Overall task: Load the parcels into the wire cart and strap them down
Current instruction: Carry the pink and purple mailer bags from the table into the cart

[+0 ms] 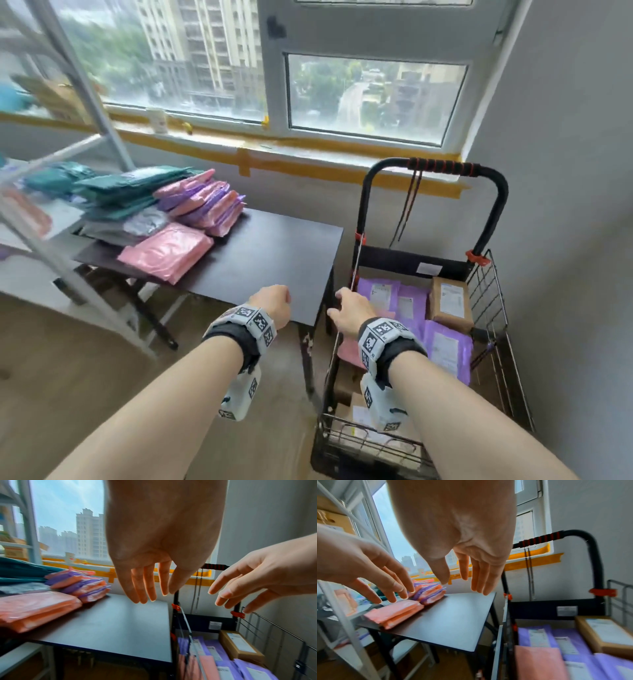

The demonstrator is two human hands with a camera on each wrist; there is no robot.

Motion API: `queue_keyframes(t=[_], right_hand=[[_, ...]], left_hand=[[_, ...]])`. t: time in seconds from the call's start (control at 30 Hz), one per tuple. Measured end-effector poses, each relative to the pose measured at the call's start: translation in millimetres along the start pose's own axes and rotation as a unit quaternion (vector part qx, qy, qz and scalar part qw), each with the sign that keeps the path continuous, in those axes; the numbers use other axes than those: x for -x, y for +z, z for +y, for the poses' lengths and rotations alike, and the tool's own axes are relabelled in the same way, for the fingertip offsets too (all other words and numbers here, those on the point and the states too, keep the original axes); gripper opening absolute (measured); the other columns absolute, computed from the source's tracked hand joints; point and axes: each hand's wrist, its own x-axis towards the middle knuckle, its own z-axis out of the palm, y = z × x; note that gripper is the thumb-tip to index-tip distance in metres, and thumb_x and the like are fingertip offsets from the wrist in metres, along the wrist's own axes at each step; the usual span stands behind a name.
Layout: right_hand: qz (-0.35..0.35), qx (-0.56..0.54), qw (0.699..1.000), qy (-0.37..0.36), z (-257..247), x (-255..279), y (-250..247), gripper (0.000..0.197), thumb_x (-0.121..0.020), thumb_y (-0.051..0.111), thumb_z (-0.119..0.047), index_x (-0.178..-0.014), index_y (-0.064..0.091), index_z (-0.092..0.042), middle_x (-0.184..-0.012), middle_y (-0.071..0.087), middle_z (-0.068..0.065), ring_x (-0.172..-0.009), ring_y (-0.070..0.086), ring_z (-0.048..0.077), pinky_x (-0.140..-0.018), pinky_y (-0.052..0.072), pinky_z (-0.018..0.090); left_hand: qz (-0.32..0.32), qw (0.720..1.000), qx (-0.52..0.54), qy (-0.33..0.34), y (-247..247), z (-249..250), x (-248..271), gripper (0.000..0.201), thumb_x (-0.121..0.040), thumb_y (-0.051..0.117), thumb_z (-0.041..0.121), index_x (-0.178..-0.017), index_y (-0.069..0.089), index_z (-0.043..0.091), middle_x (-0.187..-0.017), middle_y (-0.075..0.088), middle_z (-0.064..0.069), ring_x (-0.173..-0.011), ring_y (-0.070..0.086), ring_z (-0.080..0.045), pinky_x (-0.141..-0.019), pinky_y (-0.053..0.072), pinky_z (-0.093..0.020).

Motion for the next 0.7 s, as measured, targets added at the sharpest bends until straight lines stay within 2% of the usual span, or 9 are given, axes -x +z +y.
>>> queue_keyframes(t=[0.2, 0.37, 0.53, 0.7], right_hand=[[-0.037, -0.019, 0.999, -0.03, -113.2, -26.2, 60.2, 0.047, -0.094, 0.05, -0.03, -0.137, 0.039, -0.012, -0.136, 0.05, 0.009, -0.125, 0.048, 0.026, -0.102, 0.04, 0.034], [-0.028, -0.031, 0.999, -0.034, -207.6, -60.8, 96.3, 0.047, -0.094, 0.051, -0.027, -0.137, 0.04, -0.011, -0.136, 0.05, 0.01, -0.126, 0.048, 0.026, -0.102, 0.038, 0.033], [-0.026, -0.053, 0.998, -0.024, -283.3, -98.3, 121.6, 0.047, -0.093, 0.053, -0.025, -0.136, 0.042, -0.009, -0.134, 0.052, 0.012, -0.125, 0.048, 0.027, -0.101, 0.037, 0.031], [-0.032, -0.078, 0.996, -0.023, -329.5, -146.3, 140.4, 0.044, -0.091, 0.056, -0.026, -0.131, 0.046, -0.009, -0.129, 0.056, 0.012, -0.121, 0.051, 0.028, -0.097, 0.038, 0.029]], left_hand=[[0.05, 0.998, -0.014, -0.032, -68.1, -134.3, 4.9, 0.031, -0.087, 0.045, 0.016, -0.115, 0.059, 0.021, -0.125, 0.059, -0.005, -0.115, 0.055, -0.025, -0.098, 0.043, -0.03], [0.057, 0.997, -0.022, -0.044, -113.1, -235.0, -8.0, 0.029, -0.087, 0.049, 0.018, -0.113, 0.059, 0.022, -0.12, 0.061, -0.005, -0.111, 0.057, -0.025, -0.089, 0.042, -0.027], [0.039, 0.998, -0.024, -0.046, -141.9, -310.0, -37.2, 0.031, -0.085, 0.049, 0.021, -0.115, 0.059, 0.022, -0.117, 0.063, -0.004, -0.109, 0.058, -0.024, -0.091, 0.045, -0.029], [0.049, 0.997, 0.009, -0.052, -159.9, -356.3, -80.2, 0.027, -0.086, 0.05, 0.019, -0.111, 0.061, 0.022, -0.118, 0.06, -0.003, -0.105, 0.059, -0.024, -0.089, 0.045, -0.029]])
